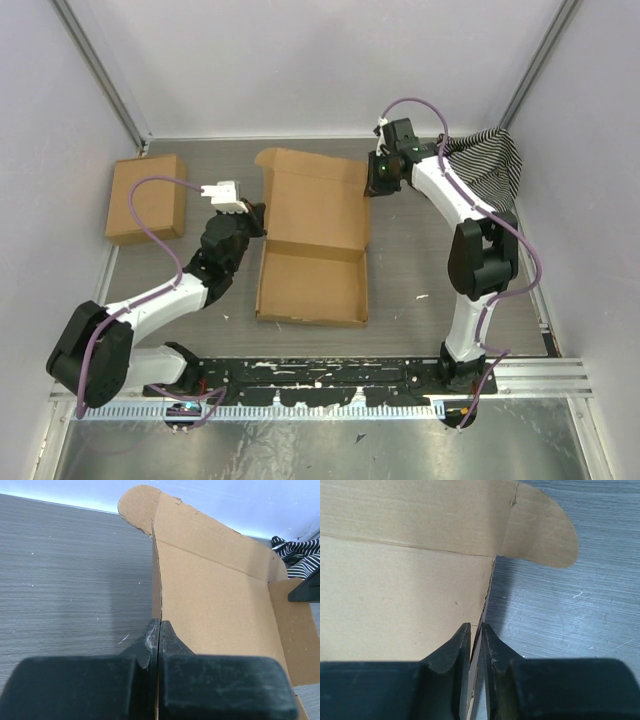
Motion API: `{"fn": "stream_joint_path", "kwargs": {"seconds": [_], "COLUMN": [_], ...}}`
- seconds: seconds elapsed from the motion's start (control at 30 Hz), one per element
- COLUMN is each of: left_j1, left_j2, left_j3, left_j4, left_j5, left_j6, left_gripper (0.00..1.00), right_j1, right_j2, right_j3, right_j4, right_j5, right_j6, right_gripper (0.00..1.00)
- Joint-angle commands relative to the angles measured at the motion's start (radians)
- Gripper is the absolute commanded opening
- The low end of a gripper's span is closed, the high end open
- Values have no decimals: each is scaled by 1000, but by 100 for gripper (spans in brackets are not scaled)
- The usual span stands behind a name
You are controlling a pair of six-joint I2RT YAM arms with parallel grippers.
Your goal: Fold the paper box
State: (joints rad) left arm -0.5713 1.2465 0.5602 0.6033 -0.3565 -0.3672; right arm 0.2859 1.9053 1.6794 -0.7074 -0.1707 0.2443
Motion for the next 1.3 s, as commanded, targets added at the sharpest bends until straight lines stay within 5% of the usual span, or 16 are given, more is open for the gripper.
{"fn": "stream_joint_path", "kwargs": {"seconds": [0.0,0.27,0.47,0.73,1.07,1.27], "left_j1": [-6,-6,-5,-2,12,12], "left_j2": [-25,-33,-61,-53,252,290], "left_j3": [-15,-16,74,357,868,922], "left_j4": [86,83,-123,-608,-1253,-1360], "left_j5": [21,0,-79,-283,-127,-133], "left_j6": [16,25,26,22,28,9], "left_gripper": [0,0,49,68,63,61], "right_j1": [2,4,24,33,58,89], "right_j2": [22,30,-128,-314,-442,-540], "right_j3": [49,44,-130,-365,-546,-694], "right_j4": [15,33,288,621,780,893], "right_j5": [-21,61,107,81,133,195], "right_j6": [-12,-10,-61,-110,-131,-125], "right_gripper": [19,1,1,1,1,1]}}
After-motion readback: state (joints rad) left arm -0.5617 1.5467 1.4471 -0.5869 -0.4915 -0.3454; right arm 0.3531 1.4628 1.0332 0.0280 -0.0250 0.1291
